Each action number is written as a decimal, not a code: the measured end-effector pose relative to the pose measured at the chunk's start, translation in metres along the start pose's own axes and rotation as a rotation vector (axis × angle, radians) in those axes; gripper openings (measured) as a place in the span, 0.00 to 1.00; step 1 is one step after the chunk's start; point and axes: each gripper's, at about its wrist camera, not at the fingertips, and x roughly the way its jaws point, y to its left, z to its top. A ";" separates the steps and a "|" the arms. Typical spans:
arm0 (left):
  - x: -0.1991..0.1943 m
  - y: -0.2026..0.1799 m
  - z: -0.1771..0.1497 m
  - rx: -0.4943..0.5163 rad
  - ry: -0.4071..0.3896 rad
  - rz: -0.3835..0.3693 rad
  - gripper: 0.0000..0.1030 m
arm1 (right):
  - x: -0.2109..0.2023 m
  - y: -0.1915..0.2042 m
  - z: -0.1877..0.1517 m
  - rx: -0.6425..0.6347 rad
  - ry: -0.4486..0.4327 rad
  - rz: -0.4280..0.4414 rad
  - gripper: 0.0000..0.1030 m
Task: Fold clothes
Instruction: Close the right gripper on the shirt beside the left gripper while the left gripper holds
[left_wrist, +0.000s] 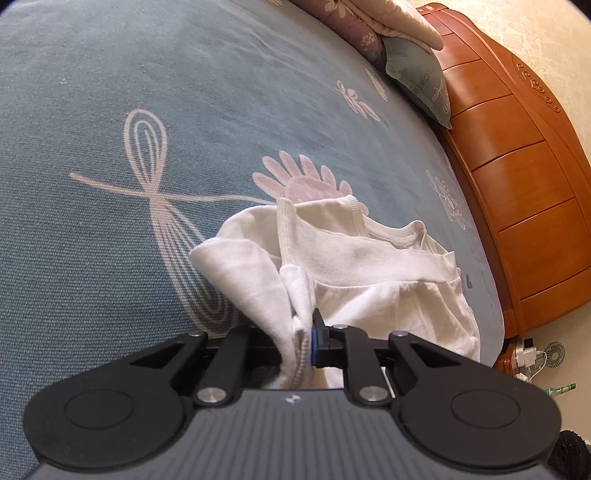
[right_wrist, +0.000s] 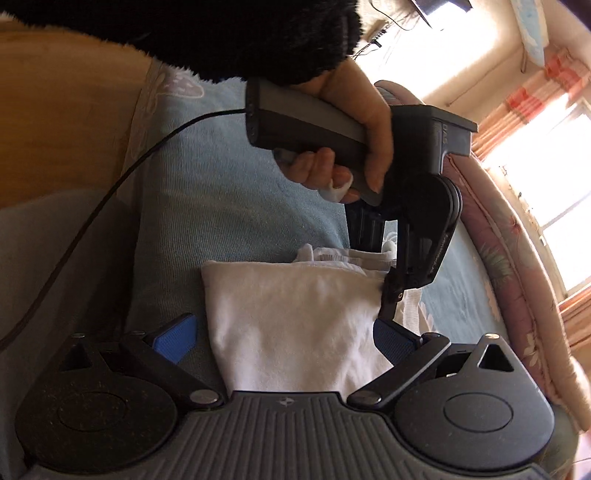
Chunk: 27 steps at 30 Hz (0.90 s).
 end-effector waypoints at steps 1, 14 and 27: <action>0.000 -0.001 0.000 0.003 -0.001 0.003 0.15 | -0.001 0.003 0.001 -0.022 0.008 -0.021 1.00; 0.001 -0.004 -0.001 0.010 -0.004 0.024 0.15 | 0.014 0.036 0.024 -0.218 0.076 -0.229 1.00; 0.001 -0.003 -0.001 0.000 -0.004 0.017 0.16 | 0.027 0.025 0.013 -0.173 0.137 -0.324 1.00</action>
